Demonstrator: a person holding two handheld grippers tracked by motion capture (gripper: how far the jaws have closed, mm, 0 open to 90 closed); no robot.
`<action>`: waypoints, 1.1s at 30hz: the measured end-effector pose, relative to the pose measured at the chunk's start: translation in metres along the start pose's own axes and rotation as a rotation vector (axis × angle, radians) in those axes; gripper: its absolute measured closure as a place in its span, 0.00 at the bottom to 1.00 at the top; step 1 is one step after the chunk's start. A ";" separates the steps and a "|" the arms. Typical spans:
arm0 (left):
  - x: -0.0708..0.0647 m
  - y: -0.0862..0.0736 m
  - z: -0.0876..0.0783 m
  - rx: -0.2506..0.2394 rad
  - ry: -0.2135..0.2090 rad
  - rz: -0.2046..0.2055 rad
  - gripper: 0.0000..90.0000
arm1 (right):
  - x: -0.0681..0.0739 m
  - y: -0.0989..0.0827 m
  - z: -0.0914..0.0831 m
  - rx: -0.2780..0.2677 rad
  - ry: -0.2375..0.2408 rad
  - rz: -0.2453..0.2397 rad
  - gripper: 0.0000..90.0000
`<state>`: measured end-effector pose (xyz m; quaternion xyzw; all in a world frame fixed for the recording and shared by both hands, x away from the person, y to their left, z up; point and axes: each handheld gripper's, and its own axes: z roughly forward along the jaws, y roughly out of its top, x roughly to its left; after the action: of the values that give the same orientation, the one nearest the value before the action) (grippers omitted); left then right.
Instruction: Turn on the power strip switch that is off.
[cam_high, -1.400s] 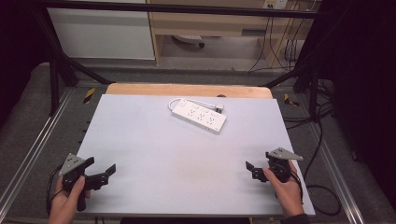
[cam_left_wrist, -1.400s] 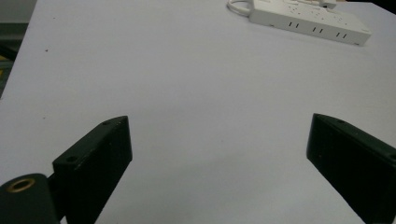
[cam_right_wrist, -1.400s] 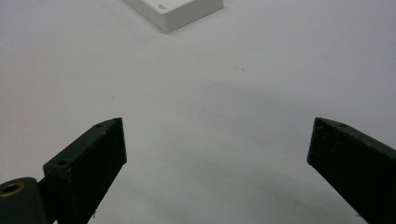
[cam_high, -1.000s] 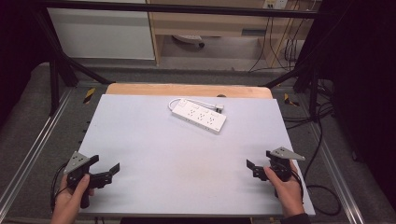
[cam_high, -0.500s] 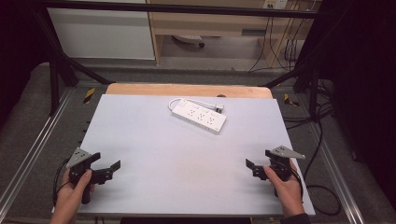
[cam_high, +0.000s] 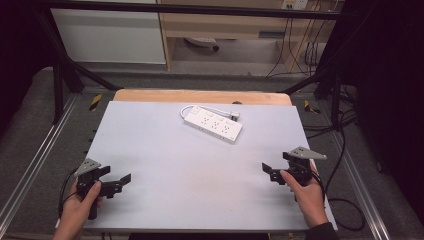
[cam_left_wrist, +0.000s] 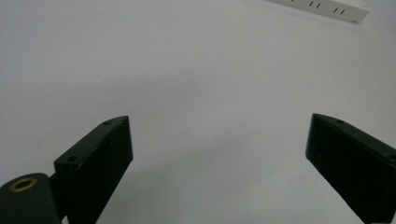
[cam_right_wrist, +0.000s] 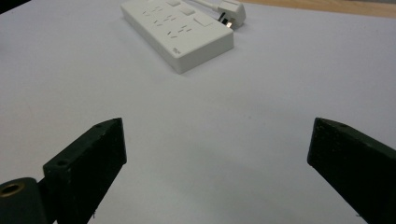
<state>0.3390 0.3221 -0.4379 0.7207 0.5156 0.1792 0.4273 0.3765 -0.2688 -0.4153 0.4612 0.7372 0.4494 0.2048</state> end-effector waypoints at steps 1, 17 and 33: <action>0.000 0.000 0.000 0.005 0.005 0.000 0.08 | 0.000 0.005 0.001 -0.002 -0.008 -0.005 0.06; -0.003 -0.004 -0.001 0.012 0.023 0.020 0.08 | -0.004 0.052 0.007 -0.016 0.003 -0.023 0.06; -0.003 -0.005 -0.001 0.018 0.021 0.021 0.08 | -0.009 0.097 0.014 -0.052 -0.020 -0.044 0.05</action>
<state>0.3340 0.3204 -0.4412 0.7280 0.5142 0.1864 0.4134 0.4384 -0.2535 -0.3410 0.4438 0.7332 0.4590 0.2339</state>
